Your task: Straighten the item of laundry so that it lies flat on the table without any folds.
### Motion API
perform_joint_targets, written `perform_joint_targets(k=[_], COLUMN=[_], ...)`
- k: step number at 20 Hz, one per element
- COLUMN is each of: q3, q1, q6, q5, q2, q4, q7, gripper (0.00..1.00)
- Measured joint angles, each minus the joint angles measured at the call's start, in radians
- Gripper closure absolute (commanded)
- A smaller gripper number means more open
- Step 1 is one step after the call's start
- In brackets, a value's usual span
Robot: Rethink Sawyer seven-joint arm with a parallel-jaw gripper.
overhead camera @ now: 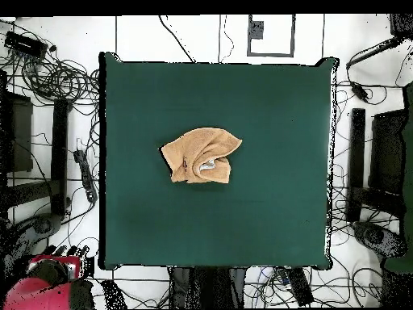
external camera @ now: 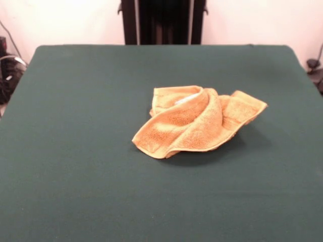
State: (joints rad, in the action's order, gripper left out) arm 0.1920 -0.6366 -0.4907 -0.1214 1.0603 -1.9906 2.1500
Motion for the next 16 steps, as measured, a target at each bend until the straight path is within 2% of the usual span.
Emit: perform_joint_targets(k=[4, 9, 16], q3=[0.000, -0.004, -0.033], q1=[0.021, 0.125, 0.266], q6=[0.000, 0.040, 0.279], q5=[0.000, 0.000, -0.001], q2=[-0.019, -0.055, -0.183], q4=[0.016, 0.016, 0.013], q7=[0.017, 0.017, 0.017], gripper=[0.00, 0.00, 0.00])
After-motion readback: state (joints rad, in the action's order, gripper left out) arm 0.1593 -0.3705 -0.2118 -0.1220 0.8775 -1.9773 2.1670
